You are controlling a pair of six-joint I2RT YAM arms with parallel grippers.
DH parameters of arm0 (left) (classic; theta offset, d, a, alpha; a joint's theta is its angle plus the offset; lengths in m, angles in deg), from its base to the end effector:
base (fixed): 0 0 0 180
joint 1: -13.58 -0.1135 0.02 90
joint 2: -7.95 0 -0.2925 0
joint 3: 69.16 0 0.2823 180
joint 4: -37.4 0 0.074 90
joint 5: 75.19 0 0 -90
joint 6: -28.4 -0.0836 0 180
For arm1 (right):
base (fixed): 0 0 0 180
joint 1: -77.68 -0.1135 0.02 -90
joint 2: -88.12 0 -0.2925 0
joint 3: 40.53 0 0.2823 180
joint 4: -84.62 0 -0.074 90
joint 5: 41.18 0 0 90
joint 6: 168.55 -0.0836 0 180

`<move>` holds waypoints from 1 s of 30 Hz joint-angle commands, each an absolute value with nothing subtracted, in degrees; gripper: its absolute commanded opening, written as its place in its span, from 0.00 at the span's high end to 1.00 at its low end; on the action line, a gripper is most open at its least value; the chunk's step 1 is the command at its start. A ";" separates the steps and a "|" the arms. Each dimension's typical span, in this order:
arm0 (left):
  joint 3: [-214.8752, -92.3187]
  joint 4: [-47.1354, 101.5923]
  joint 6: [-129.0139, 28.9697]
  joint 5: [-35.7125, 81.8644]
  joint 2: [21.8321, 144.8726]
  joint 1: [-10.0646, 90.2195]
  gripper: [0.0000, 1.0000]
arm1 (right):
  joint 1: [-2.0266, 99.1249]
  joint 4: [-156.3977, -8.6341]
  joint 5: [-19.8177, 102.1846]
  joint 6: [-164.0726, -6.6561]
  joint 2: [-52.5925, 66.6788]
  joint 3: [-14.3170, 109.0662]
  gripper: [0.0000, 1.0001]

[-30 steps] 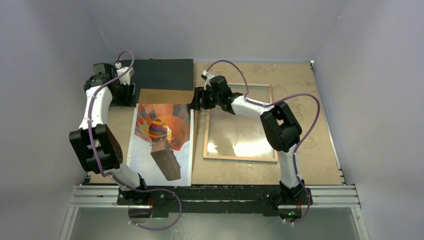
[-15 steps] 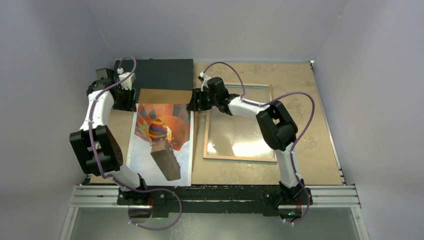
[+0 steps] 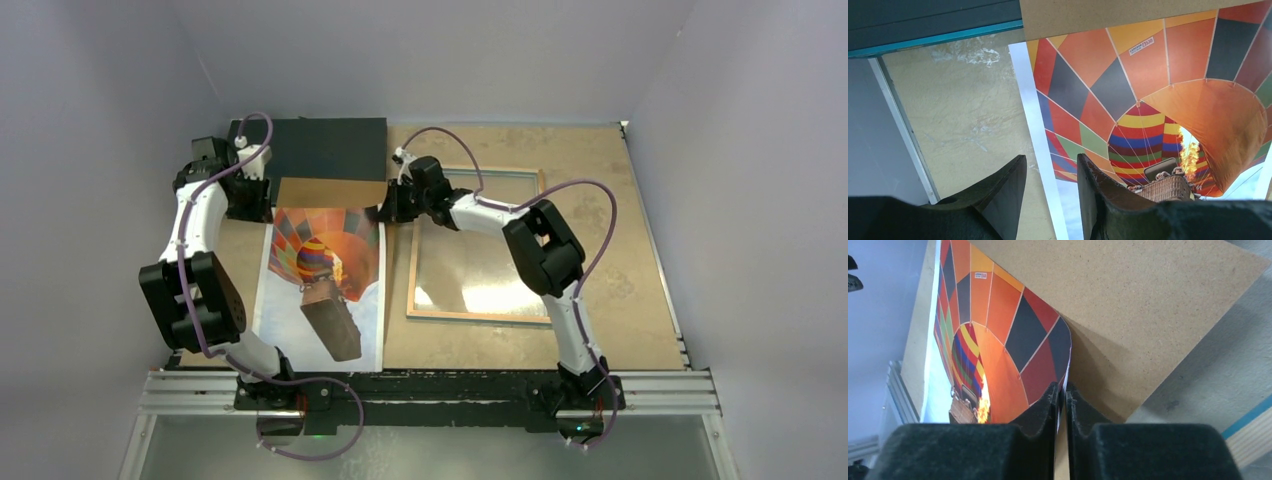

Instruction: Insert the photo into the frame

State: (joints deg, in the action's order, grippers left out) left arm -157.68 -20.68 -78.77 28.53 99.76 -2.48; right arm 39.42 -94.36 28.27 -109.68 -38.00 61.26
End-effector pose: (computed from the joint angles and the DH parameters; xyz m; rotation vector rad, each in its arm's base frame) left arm 0.3759 0.0876 0.2534 0.1048 2.5938 -0.1098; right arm 0.4430 0.3867 0.1683 -0.3811 2.1375 1.0985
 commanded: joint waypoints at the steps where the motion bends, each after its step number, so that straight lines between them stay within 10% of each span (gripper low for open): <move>1: -158.16 -19.67 -78.77 32.35 97.07 -2.44 0.60 | 38.99 -93.65 27.68 -110.17 -37.88 65.30 0.99; 8: -164.53 -21.93 -77.72 34.83 96.81 5.13 0.48 | 40.45 -88.18 29.44 -110.76 -32.13 71.78 1.00; 15: -171.77 -17.01 -71.60 28.07 93.25 26.39 0.13 | 47.95 -87.72 30.70 -120.35 -23.51 69.18 1.00; 30: -172.16 -6.13 -68.80 -3.15 96.33 60.29 0.04 | 53.85 -91.99 41.39 -139.45 -7.24 56.91 1.00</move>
